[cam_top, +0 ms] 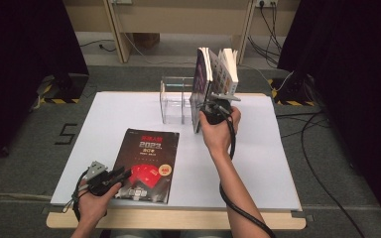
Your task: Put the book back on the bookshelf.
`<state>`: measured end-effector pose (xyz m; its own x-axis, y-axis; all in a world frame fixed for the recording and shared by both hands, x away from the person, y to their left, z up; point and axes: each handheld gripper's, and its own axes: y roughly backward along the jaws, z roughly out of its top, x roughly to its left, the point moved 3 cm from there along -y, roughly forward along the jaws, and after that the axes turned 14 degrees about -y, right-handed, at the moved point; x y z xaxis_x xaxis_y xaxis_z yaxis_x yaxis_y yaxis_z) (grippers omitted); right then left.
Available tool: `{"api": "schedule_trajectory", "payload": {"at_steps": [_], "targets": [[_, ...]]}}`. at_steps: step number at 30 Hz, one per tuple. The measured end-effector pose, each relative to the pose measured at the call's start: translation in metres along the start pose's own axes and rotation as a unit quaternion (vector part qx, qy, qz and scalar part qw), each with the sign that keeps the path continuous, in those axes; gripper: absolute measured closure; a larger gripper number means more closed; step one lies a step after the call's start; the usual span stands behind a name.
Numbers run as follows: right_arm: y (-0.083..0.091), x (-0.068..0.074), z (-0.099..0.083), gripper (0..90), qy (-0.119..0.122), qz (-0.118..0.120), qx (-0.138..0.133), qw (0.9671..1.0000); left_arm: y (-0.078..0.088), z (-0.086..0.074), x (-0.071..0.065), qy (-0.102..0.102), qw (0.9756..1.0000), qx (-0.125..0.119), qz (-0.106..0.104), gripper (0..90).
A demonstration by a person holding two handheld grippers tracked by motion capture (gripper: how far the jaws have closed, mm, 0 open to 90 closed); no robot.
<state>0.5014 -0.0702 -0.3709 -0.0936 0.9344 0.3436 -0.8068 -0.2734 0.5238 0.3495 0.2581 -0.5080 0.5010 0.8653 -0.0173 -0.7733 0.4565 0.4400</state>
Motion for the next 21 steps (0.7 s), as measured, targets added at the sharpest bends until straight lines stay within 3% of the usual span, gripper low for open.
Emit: {"api": "schedule_trajectory", "payload": {"at_steps": [11, 21], "targets": [[0.003, -0.007, -0.022, 57.8, -0.008, 0.018, 0.032, 0.9993, 0.000, 0.005, 0.010, 0.004, 0.9998, 0.003, 0.019, 61.7], [0.005, -0.014, -0.043, 57.4, -0.007, 0.021, 0.066, 0.9976, 0.003, 0.005, 0.023, 0.010, 0.9990, 0.011, 0.042, 59.5]]}}
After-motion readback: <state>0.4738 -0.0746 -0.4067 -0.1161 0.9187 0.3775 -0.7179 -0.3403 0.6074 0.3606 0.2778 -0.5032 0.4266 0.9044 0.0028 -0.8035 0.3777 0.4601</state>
